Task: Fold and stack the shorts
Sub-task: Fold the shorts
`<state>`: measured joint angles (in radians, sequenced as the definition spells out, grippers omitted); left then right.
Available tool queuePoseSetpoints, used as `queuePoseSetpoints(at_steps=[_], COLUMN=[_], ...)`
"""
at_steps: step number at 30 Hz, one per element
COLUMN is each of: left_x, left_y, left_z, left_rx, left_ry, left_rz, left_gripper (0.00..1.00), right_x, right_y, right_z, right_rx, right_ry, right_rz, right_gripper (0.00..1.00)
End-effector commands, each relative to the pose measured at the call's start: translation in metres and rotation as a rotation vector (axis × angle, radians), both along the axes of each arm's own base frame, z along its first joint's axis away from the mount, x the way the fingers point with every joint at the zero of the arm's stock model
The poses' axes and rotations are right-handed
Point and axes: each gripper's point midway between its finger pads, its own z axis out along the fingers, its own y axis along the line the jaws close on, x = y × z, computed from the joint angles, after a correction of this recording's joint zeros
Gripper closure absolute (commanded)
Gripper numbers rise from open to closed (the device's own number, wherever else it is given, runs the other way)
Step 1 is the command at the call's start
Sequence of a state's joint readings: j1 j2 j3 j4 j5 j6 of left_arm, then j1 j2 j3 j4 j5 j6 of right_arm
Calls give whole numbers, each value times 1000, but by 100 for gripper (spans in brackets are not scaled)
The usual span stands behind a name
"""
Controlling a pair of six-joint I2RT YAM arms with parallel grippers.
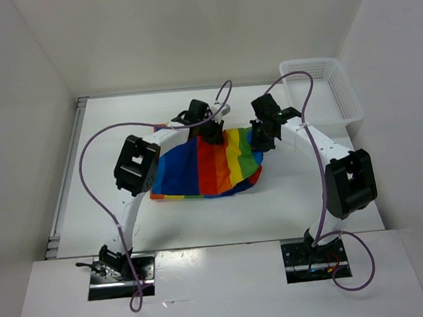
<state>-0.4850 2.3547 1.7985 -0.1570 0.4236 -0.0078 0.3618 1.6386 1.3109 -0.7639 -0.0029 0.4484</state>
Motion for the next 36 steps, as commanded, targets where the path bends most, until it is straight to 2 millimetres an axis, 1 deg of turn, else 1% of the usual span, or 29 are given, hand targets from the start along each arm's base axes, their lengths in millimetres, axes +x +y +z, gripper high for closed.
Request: queuePoseSetpoints(at_steps=[1, 2, 3, 5, 6, 7, 8, 9, 10, 11, 12, 13, 14, 15, 16, 20, 21, 23, 25, 26, 28, 29, 30, 31, 32, 33, 34, 35, 36], left_x=[10, 9, 10, 2, 3, -1, -14, -22, -23, -29, -44, -49, -57, -70, -74, -90, -92, -93, -96, -97, -100, -100, -98, -96, -97, -95, -99, -96, -96], left_y=[6, 11, 25, 46, 67, 80, 99, 116, 143, 158, 185, 200, 211, 219, 227, 229, 227, 227, 225, 225, 224, 223, 226, 226, 224, 222, 222, 220, 220], left_z=[45, 58, 80, 89, 102, 101, 80, 84, 76, 70, 57, 50, 48, 31, 25, -2, -4, -10, -16, -19, -26, -26, -29, -32, -31, -33, -38, -35, -34], left_rx=[-26, -37, -59, -57, -55, -46, -13, -2, 12, 27, 52, 86, 103, 118, 113, 110, 100, 101, 110, 113, 106, 99, 98, 99, 89, 80, 86, 75, 75], left_ry=[-68, -67, -81, -43, -41, -21, 40, 53, 75, 95, 141, 148, 164, 213, 237, 295, 297, 301, 300, 309, 313, 315, 315, 321, 324, 331, 351, 344, 344], left_rz=[13, 13, 26, 43, 80, 100, 130, 161, 217, 249, 304, 347, 371, 385, 398, 392, 384, 384, 380, 380, 375, 369, 378, 378, 370, 363, 363, 357, 357], left_gripper=[83, 82, 80, 80, 80, 80, 80, 80, 80, 80, 80, 80, 80, 80, 81, 83, 83, 84, 84, 84, 84, 84, 84, 84, 84, 84, 84, 84, 84], right_x=[15, 15, 14, 16, 20, 22, 24, 25, 28, 30, 32, 36, 35, 38, 38, 44, 43, 48, 50, 55, 55, 58, 61, 59, 61, 64, 59, 63, 64], right_y=[-3, -3, -5, -5, -5, -7, -6, -8, -9, -8, -10, -11, -9, -8, -5, 4, 14, 18, 33, 36, 53, 62, 70, 84, 95, 105, 122, 134, 142], right_z=[33, 33, 32, 36, 41, 47, 51, 53, 61, 66, 66, 77, 76, 79, 86, 78, 78, 74, 78, 72, 78, 71, 79, 79, 67, 77, 77, 72, 70], right_rx=[10, 10, -3, 1, -4, -11, -11, -19, -22, -17, -33, -37, -51, -48, -53, -80, -78, -94, -89, -90, -88, -92, -94, -96, -110, -107, -109, -116, -121], right_ry=[-109, -109, -104, -114, -130, -143, -154, -157, -173, -185, -182, -205, -200, -205, -219, -197, -198, -189, -200, -187, -193, -183, -194, -196, -171, -189, -191, -179, -178], right_rz=[-24, -24, -30, -31, -37, -44, -36, -41, -47, -48, -56, -54, -50, -50, -45, -32, -8, -4, 11, 4, 30, 44, 54, 70, 89, 101, 125, 142, 142], right_gripper=[100, 100, 100, 100, 100, 100, 100, 100, 100, 100, 100, 100, 100, 100, 100, 100, 100, 100, 100, 100, 100, 100, 100, 100, 100, 100, 100, 100, 100])
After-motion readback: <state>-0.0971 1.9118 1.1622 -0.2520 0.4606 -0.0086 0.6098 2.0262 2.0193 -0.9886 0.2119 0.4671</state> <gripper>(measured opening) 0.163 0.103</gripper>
